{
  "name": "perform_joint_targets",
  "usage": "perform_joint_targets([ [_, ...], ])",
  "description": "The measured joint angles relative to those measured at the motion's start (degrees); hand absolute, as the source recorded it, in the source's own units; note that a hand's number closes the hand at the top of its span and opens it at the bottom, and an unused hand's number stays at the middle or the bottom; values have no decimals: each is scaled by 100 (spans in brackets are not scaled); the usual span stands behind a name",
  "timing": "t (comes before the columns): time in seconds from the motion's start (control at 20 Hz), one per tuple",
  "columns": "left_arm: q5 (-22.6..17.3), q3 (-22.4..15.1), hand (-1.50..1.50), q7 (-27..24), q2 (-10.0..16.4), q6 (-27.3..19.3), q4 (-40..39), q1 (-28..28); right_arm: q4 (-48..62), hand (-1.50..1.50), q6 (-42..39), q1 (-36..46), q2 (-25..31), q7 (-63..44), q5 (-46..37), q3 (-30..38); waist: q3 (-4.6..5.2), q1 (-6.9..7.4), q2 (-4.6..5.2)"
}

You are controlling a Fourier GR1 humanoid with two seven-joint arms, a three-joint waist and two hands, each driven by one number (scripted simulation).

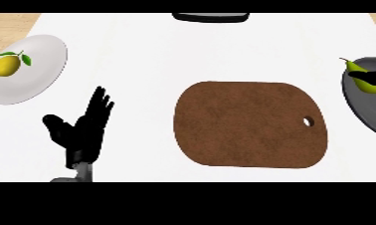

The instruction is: Pick the pear from the cutting board and place it in the pan

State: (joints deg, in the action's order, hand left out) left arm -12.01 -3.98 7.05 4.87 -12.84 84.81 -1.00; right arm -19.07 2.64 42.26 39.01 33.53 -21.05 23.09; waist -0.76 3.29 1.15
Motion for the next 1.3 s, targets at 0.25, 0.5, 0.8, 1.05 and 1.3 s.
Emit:
perform_joint_targets([
  [0.25,-59,73,0,-26,46,54,55,-88,459,-150,-1260,37,398,207,680,608,6,-58,-13],
  [0.5,-71,116,0,-32,36,31,62,-144,775,-150,-2713,-305,944,534,1066,931,9,-154,-38],
  [0.8,-57,141,0,-113,18,27,81,-218,753,-150,-3449,-770,1273,474,1249,1006,10,-205,-62],
  [1.05,-92,195,0,-138,30,62,75,-268,555,-150,-3644,-1138,1407,440,1346,985,16,-247,-90],
  [1.3,-62,179,0,-82,26,44,109,-280,392,-150,-3690,-1514,1502,443,1498,1012,23,-278,-106],
])
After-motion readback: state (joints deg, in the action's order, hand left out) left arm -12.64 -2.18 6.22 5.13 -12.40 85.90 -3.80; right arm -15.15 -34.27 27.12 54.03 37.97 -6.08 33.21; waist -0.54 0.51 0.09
